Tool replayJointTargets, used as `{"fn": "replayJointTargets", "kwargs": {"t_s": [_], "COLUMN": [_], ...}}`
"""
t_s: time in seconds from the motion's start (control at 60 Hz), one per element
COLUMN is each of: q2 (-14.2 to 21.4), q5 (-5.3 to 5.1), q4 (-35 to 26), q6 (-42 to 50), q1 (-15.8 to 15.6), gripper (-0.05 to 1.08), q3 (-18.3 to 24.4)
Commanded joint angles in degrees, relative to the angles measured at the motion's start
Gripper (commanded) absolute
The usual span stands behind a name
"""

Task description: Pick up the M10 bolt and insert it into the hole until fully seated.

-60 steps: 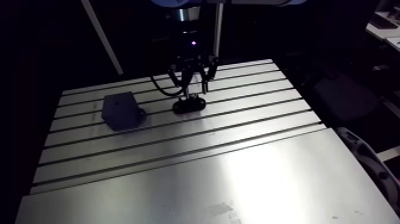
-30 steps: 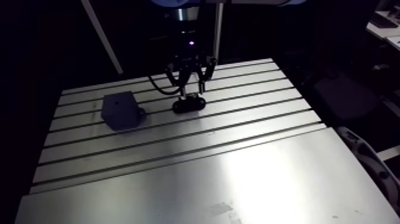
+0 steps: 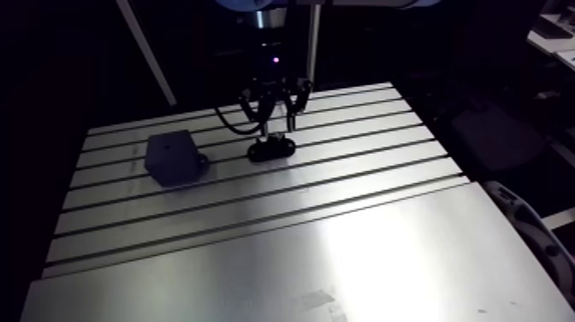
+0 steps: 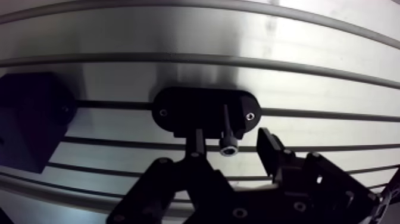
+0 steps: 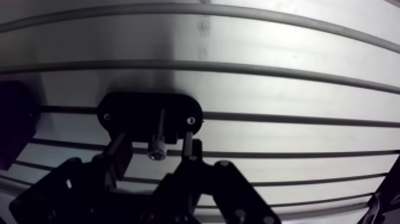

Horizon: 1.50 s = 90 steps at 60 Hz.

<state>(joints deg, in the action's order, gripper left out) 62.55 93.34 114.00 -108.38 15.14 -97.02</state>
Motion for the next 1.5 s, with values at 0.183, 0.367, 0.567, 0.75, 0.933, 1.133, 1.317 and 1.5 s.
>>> {"fn": "replayJointTargets", "kwargs": {"t_s": [0.183,0.367,0.567,0.75,0.933,1.133,1.317,1.5], "q2": [-0.1,0.1,0.1,0.1,0.1,0.2,0.3,0.4], "q5": [-0.1,-0.31,-0.22,-0.05,0.04,-0.03,-0.12,-0.22], "q4": [0.5,0.4,0.4,0.3,0.3,0.1,0.1,0.1], "q6": [0.0,0.0,0.0,0.0,0.0,0.2,0.4,0.5], "q1": [0.2,0.1,0.1,0.1,0.2,0.2,0.3,0.5], "gripper": [0.45,0.45,0.45,0.46,0.49,0.5,0.53,0.56], "q3": [-0.1,-0.6,-0.8,-0.8,-0.8,-0.8,-0.9,-1.2]}}
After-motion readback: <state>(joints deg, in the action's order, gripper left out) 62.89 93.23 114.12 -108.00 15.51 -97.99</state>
